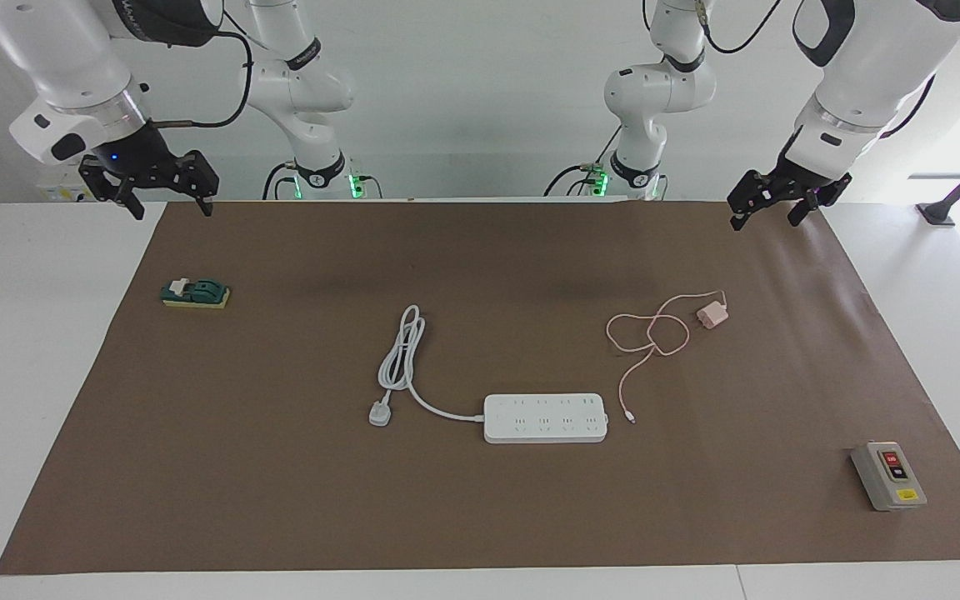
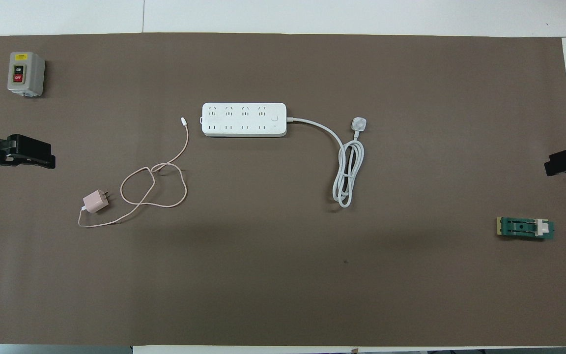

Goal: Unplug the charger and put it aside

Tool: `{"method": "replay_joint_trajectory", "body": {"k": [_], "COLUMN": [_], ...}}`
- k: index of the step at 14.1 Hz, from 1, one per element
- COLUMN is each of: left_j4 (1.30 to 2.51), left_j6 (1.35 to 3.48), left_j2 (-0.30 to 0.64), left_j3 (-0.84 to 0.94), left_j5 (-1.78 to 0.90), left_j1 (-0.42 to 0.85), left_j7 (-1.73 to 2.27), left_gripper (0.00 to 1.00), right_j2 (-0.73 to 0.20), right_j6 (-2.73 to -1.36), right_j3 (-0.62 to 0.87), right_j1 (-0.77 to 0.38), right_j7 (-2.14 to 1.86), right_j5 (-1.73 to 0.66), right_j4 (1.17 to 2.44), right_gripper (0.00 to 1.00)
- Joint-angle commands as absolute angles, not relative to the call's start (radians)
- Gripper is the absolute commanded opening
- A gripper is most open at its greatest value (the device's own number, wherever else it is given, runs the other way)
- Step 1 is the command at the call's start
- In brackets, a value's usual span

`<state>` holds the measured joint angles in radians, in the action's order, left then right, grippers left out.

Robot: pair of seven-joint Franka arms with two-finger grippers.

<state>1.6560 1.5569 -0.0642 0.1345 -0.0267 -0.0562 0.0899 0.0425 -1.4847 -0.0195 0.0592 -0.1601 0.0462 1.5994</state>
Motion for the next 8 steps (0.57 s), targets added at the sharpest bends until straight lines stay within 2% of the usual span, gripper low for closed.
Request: {"method": "replay_joint_trajectory", "body": {"k": [1, 8], "left_j4": [1.683, 1.68], "left_j6": [1.562, 1.545], "left_j2": [-0.092, -0.089], "left_j3": [0.126, 0.137], "left_j5": [-0.038, -0.032], "left_j1": [-0.04, -0.028], "left_j7": [0.071, 0.067], "left_gripper": [1.0, 1.0], "right_j2": [0.069, 0.072], "right_j6": [-1.477, -1.474], "right_j3": [0.0, 0.0], "right_j1": [0.08, 0.075], "right_j7": [-0.144, -0.144], "right_j5": [0.049, 0.045], "right_j4": [1.626, 1.628], "right_gripper": [1.0, 1.0]}}
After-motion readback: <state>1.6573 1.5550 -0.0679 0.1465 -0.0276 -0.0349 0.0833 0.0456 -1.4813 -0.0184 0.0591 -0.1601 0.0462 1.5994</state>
